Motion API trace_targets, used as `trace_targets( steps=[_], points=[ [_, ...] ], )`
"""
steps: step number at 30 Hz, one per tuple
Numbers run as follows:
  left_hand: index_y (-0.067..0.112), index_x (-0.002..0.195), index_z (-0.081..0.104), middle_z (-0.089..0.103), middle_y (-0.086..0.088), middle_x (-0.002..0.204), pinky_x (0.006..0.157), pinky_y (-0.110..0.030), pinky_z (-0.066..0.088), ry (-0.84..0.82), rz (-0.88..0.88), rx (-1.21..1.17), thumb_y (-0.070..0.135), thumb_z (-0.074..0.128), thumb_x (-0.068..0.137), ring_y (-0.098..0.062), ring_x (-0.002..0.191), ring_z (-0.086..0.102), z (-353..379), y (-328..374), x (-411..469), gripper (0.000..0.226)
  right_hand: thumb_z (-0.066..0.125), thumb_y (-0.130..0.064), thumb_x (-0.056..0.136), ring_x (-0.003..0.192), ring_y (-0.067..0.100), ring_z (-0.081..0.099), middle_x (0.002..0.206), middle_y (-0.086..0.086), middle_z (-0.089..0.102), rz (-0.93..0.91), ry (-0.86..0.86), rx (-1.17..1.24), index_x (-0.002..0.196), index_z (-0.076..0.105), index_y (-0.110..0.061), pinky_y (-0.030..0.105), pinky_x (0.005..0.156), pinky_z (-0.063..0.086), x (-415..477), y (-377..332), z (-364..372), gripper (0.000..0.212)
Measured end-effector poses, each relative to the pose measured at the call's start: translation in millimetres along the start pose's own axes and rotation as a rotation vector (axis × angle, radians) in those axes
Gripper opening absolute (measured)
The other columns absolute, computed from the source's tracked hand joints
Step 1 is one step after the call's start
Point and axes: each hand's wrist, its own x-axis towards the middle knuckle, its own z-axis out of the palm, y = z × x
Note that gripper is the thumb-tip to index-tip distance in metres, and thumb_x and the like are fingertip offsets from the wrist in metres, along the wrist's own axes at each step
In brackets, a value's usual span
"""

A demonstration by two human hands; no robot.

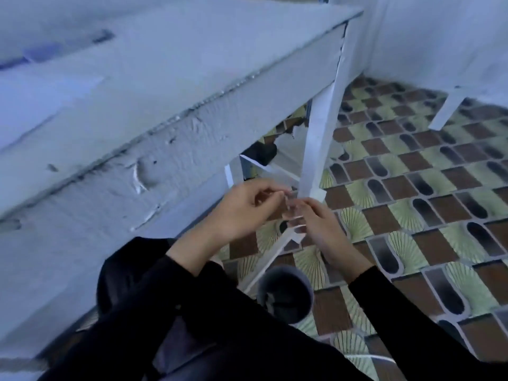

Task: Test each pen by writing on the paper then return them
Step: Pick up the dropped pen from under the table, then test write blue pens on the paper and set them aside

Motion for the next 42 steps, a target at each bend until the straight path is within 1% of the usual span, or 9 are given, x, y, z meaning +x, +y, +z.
trace_targets(
  steps=[3, 6, 11, 16, 24, 27, 32, 38, 42],
  points=[
    [0.022, 0.1, 0.071, 0.069, 0.017, 0.088, 0.066, -0.004, 0.039, 0.1, 0.155, -0.006, 0.013, 0.057, 0.097, 0.01, 0.071, 0.06, -48, 49, -26, 0.017, 0.043, -0.019, 0.105, 0.067, 0.011, 0.066, 0.072, -0.001, 0.072, -0.238, -0.046, 0.017, 0.096, 0.069, -0.018, 0.02, 0.06, 0.049, -15, -66, 22, 0.028],
    [0.021, 0.102, 0.071, 0.071, 0.012, 0.096, 0.076, -0.008, 0.044, 0.2, 0.317, 0.072, 0.017, 0.057, 0.097, 0.003, 0.087, 0.066, -94, 93, -56, 0.016, 0.043, -0.013, 0.104, 0.062, 0.012, 0.064, 0.067, -0.002, 0.071, -0.44, -0.104, 0.094, 0.088, 0.067, -0.019, 0.022, 0.057, 0.052, -31, -129, 47, 0.03],
    [0.021, 0.104, 0.072, 0.07, 0.012, 0.099, 0.082, -0.02, 0.051, 0.304, 0.339, 0.329, 0.017, 0.06, 0.096, -0.005, 0.093, 0.066, -166, 121, -99, 0.015, 0.041, -0.009, 0.103, 0.065, 0.017, 0.063, 0.067, 0.001, 0.069, -0.679, -0.333, 0.099, 0.093, 0.069, -0.011, 0.026, 0.06, 0.049, -45, -212, 99, 0.03],
    [0.026, 0.105, 0.072, 0.069, 0.017, 0.1, 0.079, -0.029, 0.052, 0.383, 0.201, 0.603, 0.027, 0.058, 0.096, -0.003, 0.094, 0.064, -243, 107, -128, 0.017, 0.044, -0.012, 0.103, 0.069, 0.017, 0.063, 0.075, 0.005, 0.071, -0.841, -0.517, -0.122, 0.097, 0.07, -0.012, 0.025, 0.062, 0.05, -28, -261, 166, 0.027],
    [0.025, 0.104, 0.073, 0.068, 0.014, 0.099, 0.073, -0.007, 0.045, 0.453, -0.238, 0.801, 0.023, 0.06, 0.092, 0.013, 0.08, 0.059, -341, 19, -138, 0.018, 0.053, -0.014, 0.097, 0.074, 0.009, 0.063, 0.084, -0.006, 0.07, -1.001, -0.568, -0.76, 0.1, 0.074, -0.017, 0.013, 0.065, 0.044, 66, -289, 299, 0.022],
    [0.03, 0.104, 0.07, 0.063, 0.012, 0.106, 0.084, -0.034, 0.053, 0.505, -0.357, 0.798, 0.036, 0.055, 0.091, -0.002, 0.09, 0.061, -349, -13, -138, 0.021, 0.049, -0.006, 0.095, 0.09, 0.022, 0.064, 0.1, 0.005, 0.069, -1.037, -0.529, -1.016, 0.106, 0.073, -0.01, 0.028, 0.077, 0.048, 105, -289, 330, 0.027],
    [0.03, 0.108, 0.067, 0.058, 0.013, 0.117, 0.086, -0.037, 0.051, 0.551, -0.349, 0.814, 0.06, 0.024, 0.082, -0.014, 0.105, 0.058, -333, -33, -141, 0.058, 0.045, -0.008, 0.096, 0.098, 0.024, 0.06, 0.107, 0.002, 0.064, -1.13, -0.367, -1.193, 0.106, 0.073, -0.013, 0.028, 0.069, 0.038, 142, -284, 332, 0.029],
    [0.03, 0.112, 0.063, 0.061, 0.013, 0.112, 0.085, -0.039, 0.05, 0.529, -0.338, 0.841, 0.046, 0.037, 0.094, -0.016, 0.104, 0.057, -333, -33, -141, 0.036, 0.049, -0.004, 0.093, 0.097, 0.032, 0.061, 0.105, 0.01, 0.065, -1.072, -0.321, -1.22, 0.103, 0.071, -0.005, 0.041, 0.082, 0.052, 163, -284, 311, 0.025],
    [0.032, 0.114, 0.062, 0.059, 0.015, 0.114, 0.088, -0.037, 0.049, 0.511, -0.358, 0.836, 0.049, 0.032, 0.09, -0.013, 0.106, 0.055, -334, -31, -141, 0.042, 0.044, -0.005, 0.095, 0.091, 0.031, 0.059, 0.102, 0.01, 0.06, -1.097, -0.344, -1.303, 0.103, 0.071, -0.006, 0.038, 0.076, 0.05, 165, -279, 314, 0.028]
  ],
)
